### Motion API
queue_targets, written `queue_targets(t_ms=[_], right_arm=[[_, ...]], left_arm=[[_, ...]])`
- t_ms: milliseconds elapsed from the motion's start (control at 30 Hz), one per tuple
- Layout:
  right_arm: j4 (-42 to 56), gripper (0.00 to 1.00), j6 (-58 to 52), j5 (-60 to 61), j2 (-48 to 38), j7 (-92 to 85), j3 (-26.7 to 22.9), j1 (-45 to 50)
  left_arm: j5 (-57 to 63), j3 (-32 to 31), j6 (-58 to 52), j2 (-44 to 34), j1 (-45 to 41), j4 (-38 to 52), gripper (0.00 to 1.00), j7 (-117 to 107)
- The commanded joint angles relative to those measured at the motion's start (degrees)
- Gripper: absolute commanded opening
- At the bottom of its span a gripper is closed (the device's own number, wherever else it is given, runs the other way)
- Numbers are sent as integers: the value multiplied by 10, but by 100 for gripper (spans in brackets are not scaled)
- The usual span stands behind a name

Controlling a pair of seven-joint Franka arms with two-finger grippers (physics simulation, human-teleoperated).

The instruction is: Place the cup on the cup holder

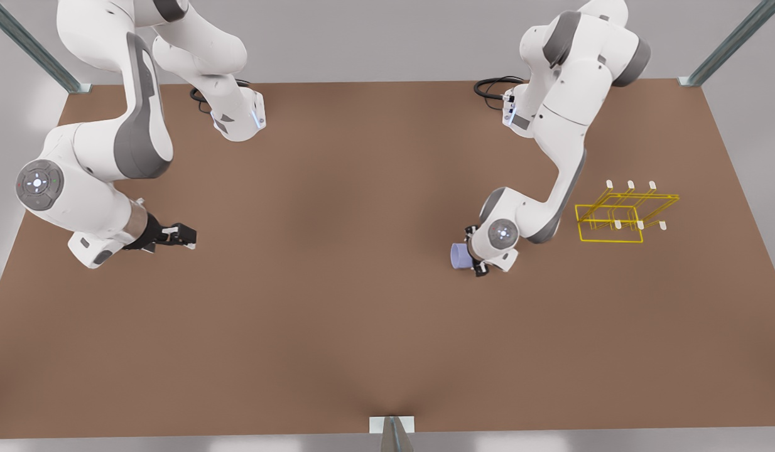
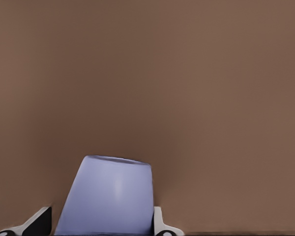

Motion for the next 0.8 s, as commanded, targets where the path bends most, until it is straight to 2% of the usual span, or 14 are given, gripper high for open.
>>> queue_targets(t_ms=[0, 333, 400, 667, 767], right_arm=[[0, 100, -1, 1, -1, -7, 0, -1], [0, 100, -1, 7, -1, -7, 0, -1], [0, 100, -1, 8, -1, -7, 0, -1], [1, 100, 2, 8, 2, -10, 0, -6], [1, 100, 6, 9, 2, -9, 0, -6]], left_arm=[[0, -4, 7, 0, -1, 1, 100, -12], [2, -5, 38, 25, -8, 6, 100, -12], [1, -5, 34, 19, -8, 6, 79, -12], [0, -5, 24, 2, -8, 18, 79, -12], [0, 1, -150, 0, -8, 129, 79, -12]])
